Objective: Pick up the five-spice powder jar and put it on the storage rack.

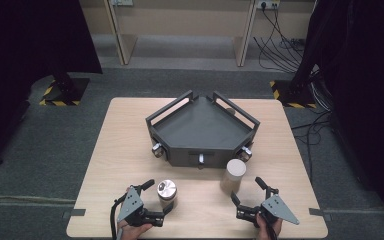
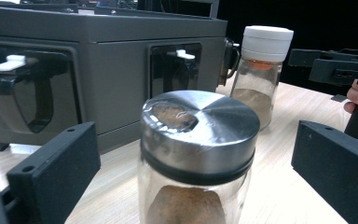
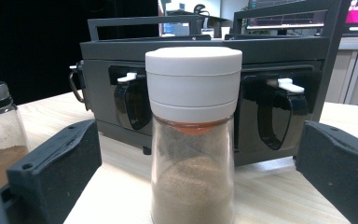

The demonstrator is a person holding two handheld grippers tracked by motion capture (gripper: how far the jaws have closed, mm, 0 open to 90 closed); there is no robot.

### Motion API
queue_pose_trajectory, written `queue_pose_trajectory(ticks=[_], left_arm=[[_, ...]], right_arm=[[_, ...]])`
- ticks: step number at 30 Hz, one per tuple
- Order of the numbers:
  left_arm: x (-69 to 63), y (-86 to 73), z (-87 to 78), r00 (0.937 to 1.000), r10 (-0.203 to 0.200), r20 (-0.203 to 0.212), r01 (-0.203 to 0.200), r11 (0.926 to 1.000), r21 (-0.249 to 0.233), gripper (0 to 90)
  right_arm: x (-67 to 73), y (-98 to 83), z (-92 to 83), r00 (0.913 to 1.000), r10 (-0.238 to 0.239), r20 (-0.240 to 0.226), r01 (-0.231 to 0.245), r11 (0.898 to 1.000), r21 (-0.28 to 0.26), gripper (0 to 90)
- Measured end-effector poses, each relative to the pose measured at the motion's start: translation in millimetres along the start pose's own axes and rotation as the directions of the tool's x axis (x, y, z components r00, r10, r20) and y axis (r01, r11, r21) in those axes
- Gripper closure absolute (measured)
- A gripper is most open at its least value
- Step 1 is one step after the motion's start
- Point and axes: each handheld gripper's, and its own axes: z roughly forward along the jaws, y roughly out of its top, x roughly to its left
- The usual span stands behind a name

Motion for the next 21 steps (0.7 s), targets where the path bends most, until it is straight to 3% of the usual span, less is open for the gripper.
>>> queue_pose_trajectory(ticks=[21], left_arm=[[-2.6, -1.0, 20.4, 0.9998, 0.02, -0.009, -0.019, 0.9992, 0.034, 1.7]], right_arm=[[-0.7, 0.0, 0.0, 1.0, 0.001, -0.004, -0.001, 1.0, 0.001, 0.4]])
